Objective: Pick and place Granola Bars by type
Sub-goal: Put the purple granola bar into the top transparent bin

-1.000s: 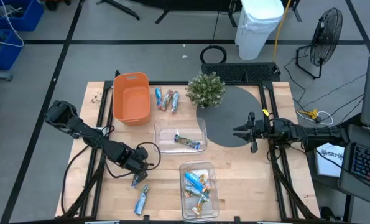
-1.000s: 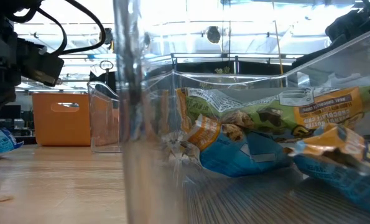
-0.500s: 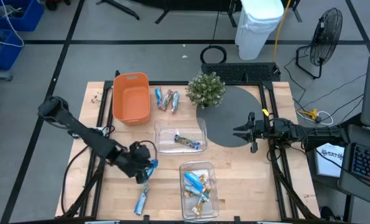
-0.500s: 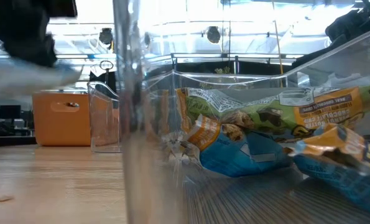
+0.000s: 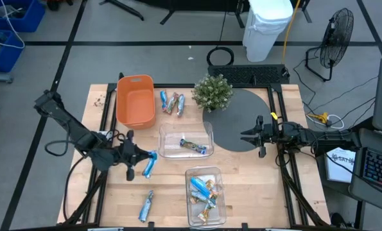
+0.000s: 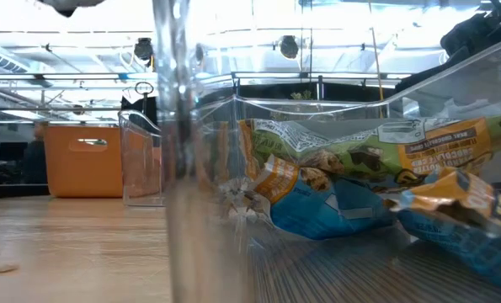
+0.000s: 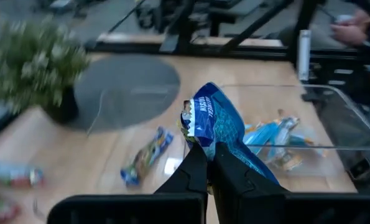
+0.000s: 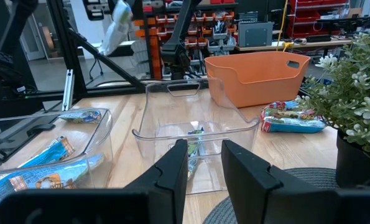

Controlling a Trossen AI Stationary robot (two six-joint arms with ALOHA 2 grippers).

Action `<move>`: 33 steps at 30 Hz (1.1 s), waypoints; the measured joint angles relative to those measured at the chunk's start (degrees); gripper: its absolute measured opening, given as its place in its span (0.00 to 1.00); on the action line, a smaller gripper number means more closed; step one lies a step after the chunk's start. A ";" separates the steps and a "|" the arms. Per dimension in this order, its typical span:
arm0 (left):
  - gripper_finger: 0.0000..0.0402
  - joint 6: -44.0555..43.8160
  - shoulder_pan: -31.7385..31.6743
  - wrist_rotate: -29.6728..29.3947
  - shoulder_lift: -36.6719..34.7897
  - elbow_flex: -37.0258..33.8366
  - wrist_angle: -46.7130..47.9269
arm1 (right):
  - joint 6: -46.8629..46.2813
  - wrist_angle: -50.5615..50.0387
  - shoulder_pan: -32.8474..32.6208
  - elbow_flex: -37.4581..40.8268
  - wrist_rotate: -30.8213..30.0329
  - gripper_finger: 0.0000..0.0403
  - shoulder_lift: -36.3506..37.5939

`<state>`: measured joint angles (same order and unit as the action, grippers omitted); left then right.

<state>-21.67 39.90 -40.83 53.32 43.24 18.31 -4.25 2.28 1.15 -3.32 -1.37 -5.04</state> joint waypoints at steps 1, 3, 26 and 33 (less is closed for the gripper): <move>0.02 2.68 -0.11 0.91 -0.29 0.00 -0.90 | 0.02 0.02 0.00 -0.02 0.00 0.22 -0.02; 0.02 7.37 -0.18 3.38 -0.79 -0.02 -1.95 | 0.00 0.02 -0.01 -0.01 -0.02 0.22 -0.01; 0.02 7.86 -16.51 26.54 -42.64 -28.57 -27.05 | 0.02 0.01 0.00 0.00 0.00 0.22 0.00; 0.02 -2.49 -18.07 53.50 -42.32 -29.33 -26.70 | 0.02 0.00 0.00 -0.02 -0.02 0.22 0.00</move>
<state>-24.16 21.83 12.67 11.00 13.91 -8.39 -4.23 2.29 1.15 -3.33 -1.39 -5.04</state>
